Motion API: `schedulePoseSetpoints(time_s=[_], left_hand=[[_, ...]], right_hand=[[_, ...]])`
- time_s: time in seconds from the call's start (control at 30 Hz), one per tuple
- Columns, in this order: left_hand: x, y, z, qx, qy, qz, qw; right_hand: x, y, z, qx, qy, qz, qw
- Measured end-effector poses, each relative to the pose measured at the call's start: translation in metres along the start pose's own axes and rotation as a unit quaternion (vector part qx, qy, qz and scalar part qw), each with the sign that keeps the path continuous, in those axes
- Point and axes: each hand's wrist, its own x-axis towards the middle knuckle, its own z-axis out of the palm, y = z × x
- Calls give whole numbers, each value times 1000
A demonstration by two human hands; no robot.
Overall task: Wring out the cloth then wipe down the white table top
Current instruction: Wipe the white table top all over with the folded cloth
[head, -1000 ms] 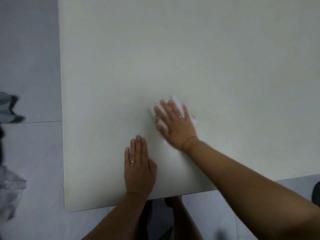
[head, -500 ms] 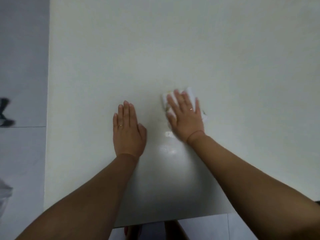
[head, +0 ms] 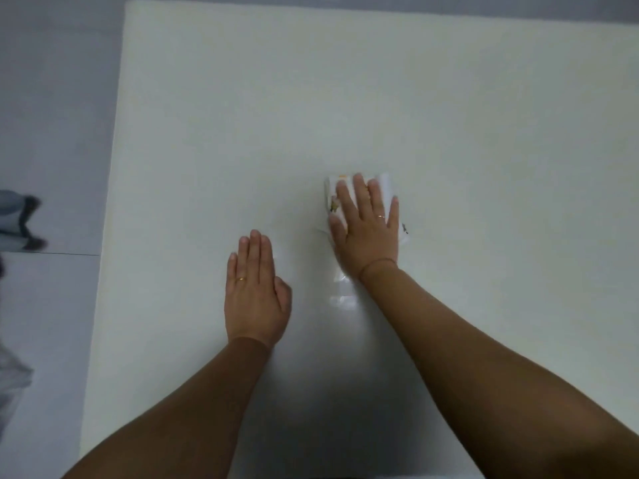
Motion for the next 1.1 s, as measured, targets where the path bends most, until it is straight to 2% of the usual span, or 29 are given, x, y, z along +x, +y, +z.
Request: schedulePoseSetpoints(time_s=[0.07,0.13,0.2,0.3,0.37,0.4,0.47,0.53,0.57,0.6,0.7,0.8,0.83,0.87,0.93,1.0,1.03,1.07,1.1], left_hand=[[1,0,1,5,-6,-4,1000],[1,0,2,9,-9,-6,1000],[0,0,2,11,-10,-8,1000],[1,0,1,11,-8,-4,1000],[1,0,1,6,-4,-4,1000],[1,0,1,3,-2,-3,1000],[1,1,0,-1,-2,-3,1000],[0,1,0,-2,-5,-5,1000],[0,1,0,-4,-6,-5,1000],[0,0,0,-5,-6,-3,1000],[2,1,-3,-8,-13,-2,1000],[2,1,-5,-16,-17,-4,1000],[1,1,-6,-19,-14,-2,1000],[1,1,-7,-24,-11,3,1000],[2,0,-9,-34,-1,11,999],[10,2,-12,-41,15,0,999],[18,4,-14,-46,25,-14,999],[29,7,-17,-50,35,-27,998],[42,9,-19,-52,43,-31,997]], right_hand=[[8,-15,2,27,16,97,995],[4,-46,8,31,14,108,994],[-7,-73,13,2,2,3,1000],[-4,-62,5,-24,-25,-188,981],[14,-30,-2,-59,-29,-238,969],[24,-14,-5,-62,-28,-208,976],[40,3,-11,-21,1,-61,998],[46,-17,-9,16,22,74,997],[44,-38,-5,19,22,106,994],[40,-59,0,20,16,100,995],[25,-97,7,-4,-22,-70,997],[40,-61,-4,-28,-37,-214,976],[48,-42,-8,-47,-34,-210,976],[57,-23,-14,-51,-33,-162,985],[73,-1,-22,-10,-13,20,1000],[80,-21,-20,24,8,168,985],[79,-41,-16,23,8,187,982],[77,-62,-12,24,3,155,988],[73,-80,-8,21,-11,83,996]])
